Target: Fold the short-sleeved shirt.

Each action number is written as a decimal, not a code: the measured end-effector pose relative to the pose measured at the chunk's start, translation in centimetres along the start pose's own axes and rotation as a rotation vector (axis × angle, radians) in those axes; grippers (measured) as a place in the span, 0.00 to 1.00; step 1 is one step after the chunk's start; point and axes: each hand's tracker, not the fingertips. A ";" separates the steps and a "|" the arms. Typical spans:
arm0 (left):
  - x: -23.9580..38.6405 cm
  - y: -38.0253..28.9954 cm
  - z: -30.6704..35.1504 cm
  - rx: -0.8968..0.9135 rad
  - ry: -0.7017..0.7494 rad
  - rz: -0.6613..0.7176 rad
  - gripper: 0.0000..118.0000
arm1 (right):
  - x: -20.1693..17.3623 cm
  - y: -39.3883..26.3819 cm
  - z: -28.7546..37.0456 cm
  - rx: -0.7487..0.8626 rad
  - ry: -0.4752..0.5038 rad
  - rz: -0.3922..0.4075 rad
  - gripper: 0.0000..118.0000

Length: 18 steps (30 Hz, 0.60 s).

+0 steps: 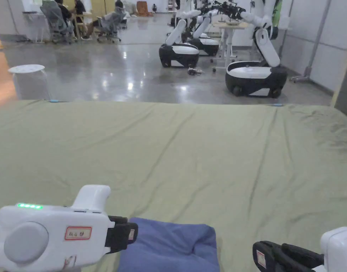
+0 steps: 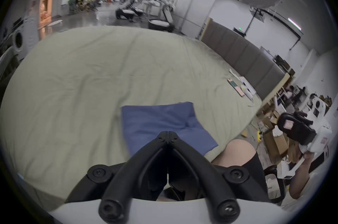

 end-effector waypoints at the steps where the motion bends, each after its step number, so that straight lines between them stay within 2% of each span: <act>1: -1.0 -0.6 1.1 0.027 -0.003 0.035 0.00 | -0.4 0.4 -1.5 -0.002 0.008 0.016 0.07; 5: -3.8 -3.1 4.1 0.080 -0.008 0.132 0.00 | -1.2 1.4 -7.6 -0.063 0.039 0.036 0.07; 10: -6.4 -5.9 4.2 0.055 -0.029 0.208 0.00 | -0.2 1.1 -19.0 -0.358 0.138 -0.058 0.06; 13: -7.6 -6.7 3.3 0.033 -0.082 0.283 0.00 | 1.0 -0.7 -24.0 -0.505 0.091 -0.106 0.01; 15: -8.3 -6.9 2.5 0.018 -0.128 0.313 0.00 | 2.1 -2.2 -26.3 -0.575 0.059 -0.169 0.01; 18: -9.4 -7.0 1.2 -0.003 -0.189 0.355 0.00 | 3.7 -2.9 -26.5 -0.553 0.124 -0.313 0.00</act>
